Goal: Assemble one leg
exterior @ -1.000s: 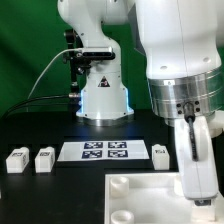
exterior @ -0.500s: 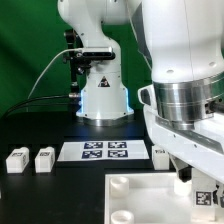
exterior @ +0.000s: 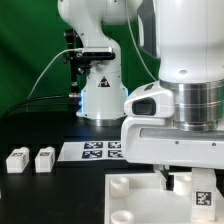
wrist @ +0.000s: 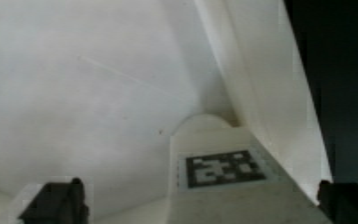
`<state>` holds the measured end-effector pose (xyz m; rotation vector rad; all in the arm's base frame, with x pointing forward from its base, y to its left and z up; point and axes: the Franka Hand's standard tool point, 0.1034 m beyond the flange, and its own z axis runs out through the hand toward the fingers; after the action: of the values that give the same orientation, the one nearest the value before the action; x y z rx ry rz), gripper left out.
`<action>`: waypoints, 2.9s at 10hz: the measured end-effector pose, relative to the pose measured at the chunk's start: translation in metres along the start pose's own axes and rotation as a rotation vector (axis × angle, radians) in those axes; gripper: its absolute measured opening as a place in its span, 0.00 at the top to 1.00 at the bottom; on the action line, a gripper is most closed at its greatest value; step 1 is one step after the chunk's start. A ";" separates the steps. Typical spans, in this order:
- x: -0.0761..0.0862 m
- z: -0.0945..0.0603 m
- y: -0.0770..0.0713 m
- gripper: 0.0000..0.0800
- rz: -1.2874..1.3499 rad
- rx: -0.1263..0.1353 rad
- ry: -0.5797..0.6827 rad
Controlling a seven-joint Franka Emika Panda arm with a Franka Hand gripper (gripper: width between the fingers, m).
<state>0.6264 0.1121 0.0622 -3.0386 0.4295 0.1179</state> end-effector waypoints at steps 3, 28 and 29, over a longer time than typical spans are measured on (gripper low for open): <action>0.000 0.001 0.000 0.35 0.061 0.002 -0.001; -0.007 -0.004 -0.015 0.19 1.587 0.100 -0.036; -0.007 -0.004 -0.015 0.19 1.587 0.099 -0.036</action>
Offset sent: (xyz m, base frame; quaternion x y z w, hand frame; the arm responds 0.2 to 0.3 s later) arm 0.0000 0.0000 0.0000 0.0000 0.0000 0.0899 0.9960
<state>0.6238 0.1286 0.0678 -1.8054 2.4561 0.1889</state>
